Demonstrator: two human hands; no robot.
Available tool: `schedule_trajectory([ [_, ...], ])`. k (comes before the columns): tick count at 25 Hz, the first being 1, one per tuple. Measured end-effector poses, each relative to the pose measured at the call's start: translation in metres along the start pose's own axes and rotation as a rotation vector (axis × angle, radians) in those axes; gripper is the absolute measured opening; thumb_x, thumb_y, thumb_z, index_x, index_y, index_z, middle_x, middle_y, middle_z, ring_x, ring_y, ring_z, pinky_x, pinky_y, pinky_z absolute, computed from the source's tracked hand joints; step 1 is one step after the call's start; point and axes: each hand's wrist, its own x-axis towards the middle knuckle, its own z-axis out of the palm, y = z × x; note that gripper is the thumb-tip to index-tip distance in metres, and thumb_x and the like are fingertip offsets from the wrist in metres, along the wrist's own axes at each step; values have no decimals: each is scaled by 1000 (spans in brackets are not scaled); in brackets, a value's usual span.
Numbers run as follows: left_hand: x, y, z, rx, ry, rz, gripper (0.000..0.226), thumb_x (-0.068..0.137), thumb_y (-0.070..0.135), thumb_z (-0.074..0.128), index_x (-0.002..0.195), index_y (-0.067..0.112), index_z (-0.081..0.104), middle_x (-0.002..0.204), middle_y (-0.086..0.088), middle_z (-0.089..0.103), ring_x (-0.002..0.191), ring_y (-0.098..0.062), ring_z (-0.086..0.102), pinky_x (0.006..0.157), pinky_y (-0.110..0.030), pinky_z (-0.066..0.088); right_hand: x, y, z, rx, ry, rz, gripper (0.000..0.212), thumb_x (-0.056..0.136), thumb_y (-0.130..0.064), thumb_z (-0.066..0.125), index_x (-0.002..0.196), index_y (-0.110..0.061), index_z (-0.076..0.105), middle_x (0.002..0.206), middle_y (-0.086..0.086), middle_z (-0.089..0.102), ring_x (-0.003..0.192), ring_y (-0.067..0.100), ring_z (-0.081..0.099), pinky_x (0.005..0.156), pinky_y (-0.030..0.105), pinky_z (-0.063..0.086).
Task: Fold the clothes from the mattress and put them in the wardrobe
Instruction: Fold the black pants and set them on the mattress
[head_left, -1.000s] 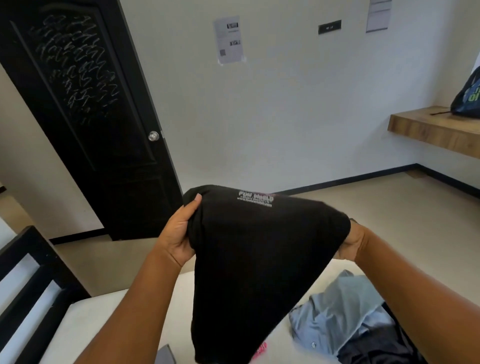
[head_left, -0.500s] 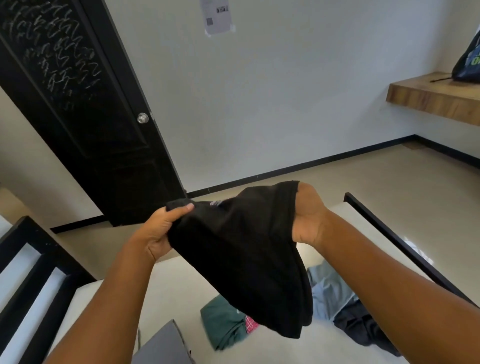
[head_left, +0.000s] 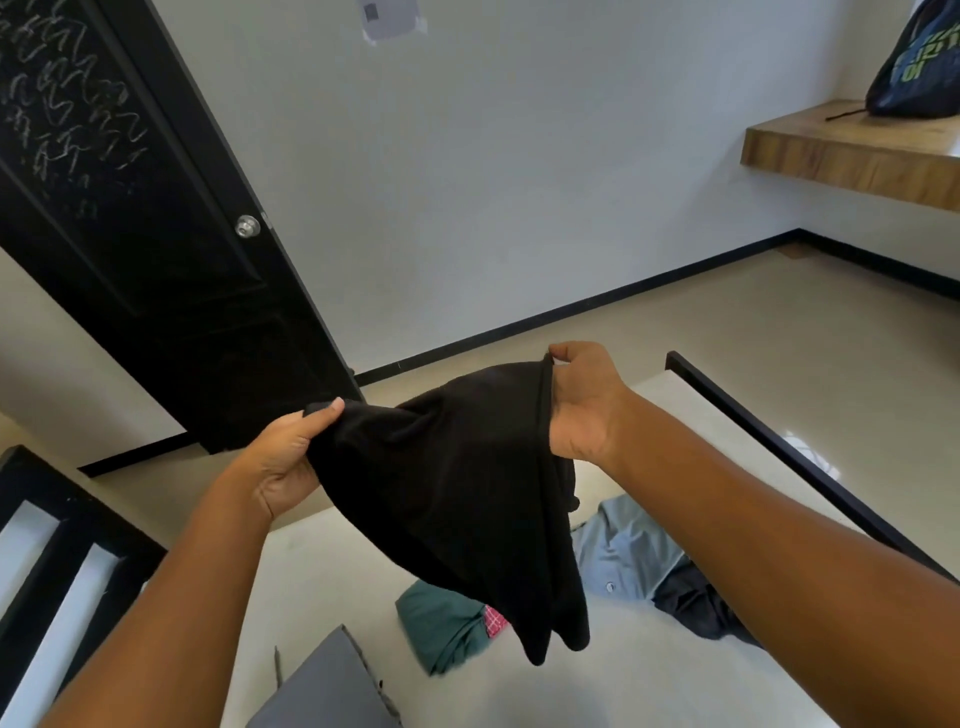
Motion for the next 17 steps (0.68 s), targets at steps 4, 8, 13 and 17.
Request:
schedule_trajectory([
  [4,-1,-4,-1,149,-155,-40,55,84,7,74,134,21,56,129,-10,67,118,-36,65,89,-52,60,4,8,-3,-39,-113,26,47,96,-29,66,125,6,58,107,30,72,94,39,74,89,48,60],
  [8,3,-1,-6,253,-106,-127,51,75,9,78,124,2,63,115,-19,71,102,-33,70,73,-37,64,16,12,-16,-322,-23,74,23,84,0,77,106,2,69,94,21,75,84,30,73,79,40,64],
  [13,10,-9,-10,483,-44,-188,48,79,11,79,121,-4,61,116,-26,67,103,-33,67,85,-41,58,46,26,-42,-586,102,201,31,96,-17,68,121,-1,59,121,21,67,112,37,65,100,52,53],
  [17,10,-12,-11,556,-70,-220,49,80,3,80,124,6,57,118,-23,67,108,-36,69,90,-43,58,58,37,-59,-587,135,247,25,99,-11,65,120,2,63,112,20,71,94,31,70,78,43,62],
])
